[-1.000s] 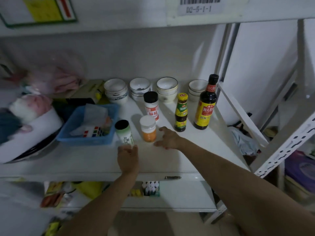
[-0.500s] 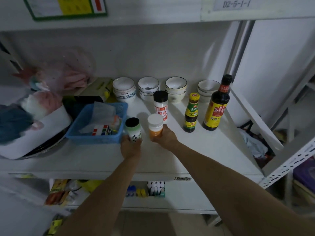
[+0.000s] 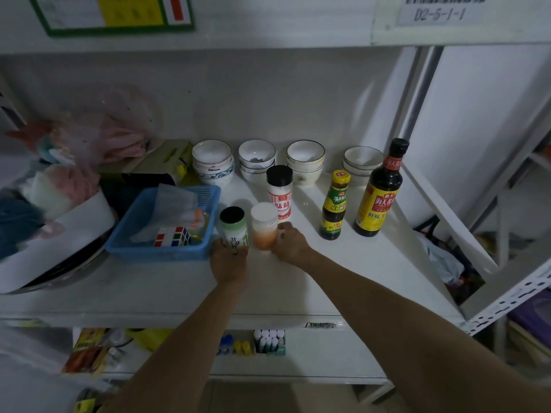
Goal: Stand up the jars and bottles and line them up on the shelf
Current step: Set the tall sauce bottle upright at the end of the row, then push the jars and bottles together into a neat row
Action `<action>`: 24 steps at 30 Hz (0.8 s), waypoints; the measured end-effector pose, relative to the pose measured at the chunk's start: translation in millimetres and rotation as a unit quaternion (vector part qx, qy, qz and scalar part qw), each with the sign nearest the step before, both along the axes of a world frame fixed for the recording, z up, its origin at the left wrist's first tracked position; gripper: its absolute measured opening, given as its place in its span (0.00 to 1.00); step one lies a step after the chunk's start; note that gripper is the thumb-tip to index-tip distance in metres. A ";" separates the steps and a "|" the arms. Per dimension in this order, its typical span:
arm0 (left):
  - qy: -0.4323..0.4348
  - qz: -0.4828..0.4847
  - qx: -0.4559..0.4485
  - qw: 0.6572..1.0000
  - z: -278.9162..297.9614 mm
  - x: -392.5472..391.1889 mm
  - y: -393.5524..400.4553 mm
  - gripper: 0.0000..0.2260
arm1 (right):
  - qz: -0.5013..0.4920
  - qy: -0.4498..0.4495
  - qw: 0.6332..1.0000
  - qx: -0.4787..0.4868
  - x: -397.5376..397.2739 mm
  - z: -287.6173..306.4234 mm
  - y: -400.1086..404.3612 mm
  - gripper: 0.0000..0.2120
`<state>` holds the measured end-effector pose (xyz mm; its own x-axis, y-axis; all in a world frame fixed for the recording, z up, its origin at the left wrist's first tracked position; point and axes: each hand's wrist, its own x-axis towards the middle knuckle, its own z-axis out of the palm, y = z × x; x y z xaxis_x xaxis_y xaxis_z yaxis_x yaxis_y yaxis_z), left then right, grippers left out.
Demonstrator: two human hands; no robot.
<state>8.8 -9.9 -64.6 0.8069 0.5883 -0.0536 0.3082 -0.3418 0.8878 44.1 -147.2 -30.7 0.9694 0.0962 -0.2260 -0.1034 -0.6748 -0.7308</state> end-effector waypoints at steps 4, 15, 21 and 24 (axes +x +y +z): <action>-0.012 -0.004 -0.022 1.000 -7.0 1.0 -0.5 0.22 | -0.116 -0.052 0.991 0.040 13.8 7.7 -11.1 0.26; -0.017 0.003 0.021 1.000 -30.8 17.8 5.7 0.28 | -0.147 -0.060 0.982 0.102 68.9 5.7 6.6 0.37; -0.025 0.006 0.033 0.999 -32.3 14.4 4.6 0.27 | -0.132 -0.065 0.982 0.115 66.5 -0.2 5.0 0.27; -0.030 0.003 0.028 0.999 -29.3 11.7 -0.2 0.27 | -0.138 -0.067 0.981 0.123 53.7 -1.9 -2.2 0.27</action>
